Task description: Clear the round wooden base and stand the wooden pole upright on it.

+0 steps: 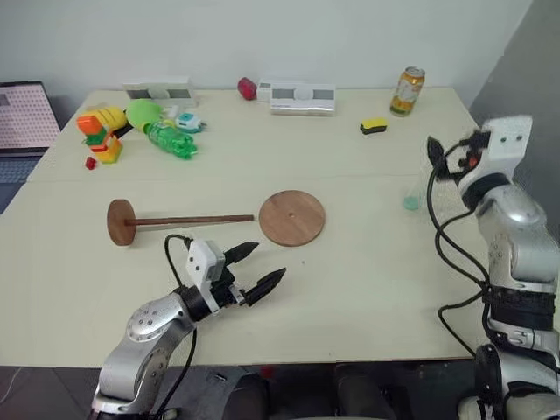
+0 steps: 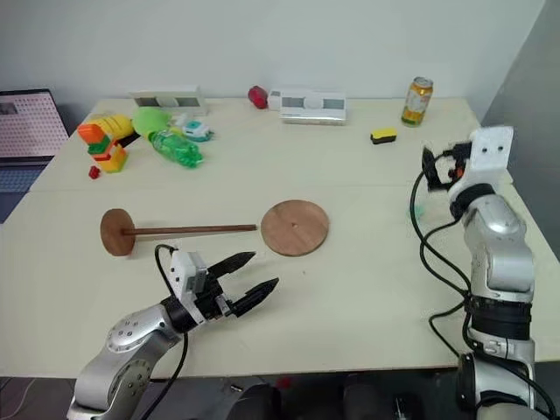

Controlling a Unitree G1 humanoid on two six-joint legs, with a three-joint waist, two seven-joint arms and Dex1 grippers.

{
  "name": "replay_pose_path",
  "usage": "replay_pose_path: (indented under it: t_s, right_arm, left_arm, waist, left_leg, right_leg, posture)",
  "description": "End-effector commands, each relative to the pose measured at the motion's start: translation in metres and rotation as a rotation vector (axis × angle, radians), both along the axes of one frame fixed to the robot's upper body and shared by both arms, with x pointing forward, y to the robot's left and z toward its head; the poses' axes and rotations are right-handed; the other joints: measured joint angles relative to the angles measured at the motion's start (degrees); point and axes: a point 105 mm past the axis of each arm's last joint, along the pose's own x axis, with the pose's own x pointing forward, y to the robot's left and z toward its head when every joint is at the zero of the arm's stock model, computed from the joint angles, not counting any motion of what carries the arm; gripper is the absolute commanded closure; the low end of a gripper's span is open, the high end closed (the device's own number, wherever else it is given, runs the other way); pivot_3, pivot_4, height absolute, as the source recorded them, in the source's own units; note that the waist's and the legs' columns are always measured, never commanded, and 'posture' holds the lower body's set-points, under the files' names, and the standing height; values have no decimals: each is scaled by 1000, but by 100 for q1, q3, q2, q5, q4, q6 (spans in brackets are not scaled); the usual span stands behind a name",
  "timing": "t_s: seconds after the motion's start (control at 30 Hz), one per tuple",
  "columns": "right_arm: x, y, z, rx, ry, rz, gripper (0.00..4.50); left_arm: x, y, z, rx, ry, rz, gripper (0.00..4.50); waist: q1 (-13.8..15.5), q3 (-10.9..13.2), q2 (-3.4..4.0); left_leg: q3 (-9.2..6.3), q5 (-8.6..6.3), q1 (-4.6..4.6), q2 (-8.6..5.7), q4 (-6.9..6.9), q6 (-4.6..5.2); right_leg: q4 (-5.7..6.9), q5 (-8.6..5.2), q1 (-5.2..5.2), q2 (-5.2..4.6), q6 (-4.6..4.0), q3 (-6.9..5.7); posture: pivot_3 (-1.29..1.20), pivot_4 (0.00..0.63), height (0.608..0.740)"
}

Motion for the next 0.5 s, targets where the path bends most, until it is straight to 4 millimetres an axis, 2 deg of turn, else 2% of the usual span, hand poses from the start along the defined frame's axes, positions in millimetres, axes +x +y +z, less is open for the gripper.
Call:
replay_pose_path:
  t_s: [0.03,0.13,0.2,0.27,0.33,0.4,0.5]
  right_arm:
    - [-20,55,13,-63,-36,263,17]
    - [-40,94,-8,-148,37,482,17]
    - [-48,103,-18,-172,76,549,17]
    - [-60,115,-39,-225,144,653,17]
    - [-71,122,-57,-262,199,734,17]
    - [-79,125,-76,-268,256,805,17]
    - [-84,125,-89,-293,286,845,17]
  left_arm:
    - [11,14,4,-4,-21,168,0]
    - [22,26,4,-72,16,330,0]
    - [23,28,4,-105,33,372,0]
    - [25,29,8,-166,50,429,0]
    - [23,28,11,-237,77,462,0]
    - [21,31,15,-395,138,517,0]
    - [19,36,15,-551,206,569,0]
  waist:
    - [20,-6,-8]
    - [70,-7,-11]
    - [130,-7,-11]
    - [175,-7,-11]
    - [197,-9,-14]
    - [195,-11,-18]
    - [191,-12,-20]
  left_leg:
    - [-9,0,0,2,1,0]
    - [-23,0,-5,0,5,0]
    - [-22,0,-8,-4,10,0]
    - [-21,0,-12,-5,13,0]
    - [-26,0,-16,-7,16,0]
    - [-29,0,-17,-7,16,0]
    - [-30,0,-15,-8,17,0]
  right_leg:
    - [2,0,2,2,-1,-6]
    - [-1,0,7,0,-1,-16]
    - [-2,0,7,-10,-1,-15]
    - [-2,0,6,-13,0,-15]
    - [-8,0,8,-19,0,-22]
    - [-15,0,13,-20,1,-25]
    - [-14,0,14,-19,1,-27]
  posture:
    - [0,150,740]
    - [0,150,740]
    - [0,150,740]
    - [0,150,740]
    - [0,150,740]
    - [0,150,740]
    - [0,150,740]
